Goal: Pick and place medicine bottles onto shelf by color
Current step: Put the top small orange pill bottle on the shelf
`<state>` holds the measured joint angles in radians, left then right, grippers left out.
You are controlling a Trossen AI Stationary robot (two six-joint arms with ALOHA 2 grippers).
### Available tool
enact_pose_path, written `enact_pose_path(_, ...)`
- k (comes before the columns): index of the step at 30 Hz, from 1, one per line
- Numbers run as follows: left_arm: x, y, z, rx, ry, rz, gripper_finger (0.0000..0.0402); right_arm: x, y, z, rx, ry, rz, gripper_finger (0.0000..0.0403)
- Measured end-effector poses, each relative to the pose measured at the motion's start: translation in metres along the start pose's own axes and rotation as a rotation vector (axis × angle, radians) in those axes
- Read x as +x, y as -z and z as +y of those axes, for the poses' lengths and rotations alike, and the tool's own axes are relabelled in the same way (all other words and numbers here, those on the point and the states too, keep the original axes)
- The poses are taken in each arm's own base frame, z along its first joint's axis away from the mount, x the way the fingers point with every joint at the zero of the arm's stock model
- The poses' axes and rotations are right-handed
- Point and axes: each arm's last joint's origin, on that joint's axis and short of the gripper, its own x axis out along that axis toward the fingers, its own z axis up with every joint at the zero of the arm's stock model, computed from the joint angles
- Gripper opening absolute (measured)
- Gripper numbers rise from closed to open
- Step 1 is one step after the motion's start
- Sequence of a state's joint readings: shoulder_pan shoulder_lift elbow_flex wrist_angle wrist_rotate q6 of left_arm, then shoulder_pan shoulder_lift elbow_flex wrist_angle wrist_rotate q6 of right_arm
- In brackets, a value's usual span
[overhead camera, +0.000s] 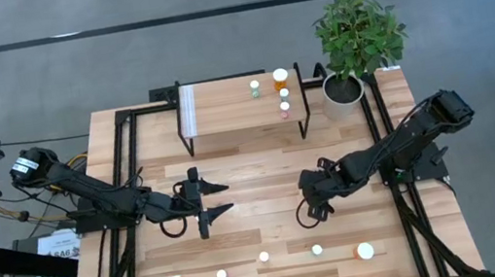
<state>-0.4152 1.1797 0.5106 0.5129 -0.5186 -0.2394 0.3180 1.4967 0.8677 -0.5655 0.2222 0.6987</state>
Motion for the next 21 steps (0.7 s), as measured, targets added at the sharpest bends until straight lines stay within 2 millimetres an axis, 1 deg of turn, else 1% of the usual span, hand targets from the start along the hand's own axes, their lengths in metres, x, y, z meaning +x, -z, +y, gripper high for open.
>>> enact_pose_path(10, 0.0, 0.0, 0.0, -0.001, 0.0, 0.0, 0.0231, 0.0, 0.0, 0.001, 0.0, -0.014, 0.007, 0.0126)
enact_pose_path(16, 0.0, 0.0, 0.0, -0.001, 0.0, 0.0, 0.0231, -0.003, -0.002, 0.002, 0.0, -0.02, 0.012, 0.0124)
enact_pose_path(21, 0.0, 0.0, 0.0, -0.001, 0.0, 0.0, 0.0231, -0.013, -0.015, 0.009, -0.028, -0.053, -0.03, 0.0126)
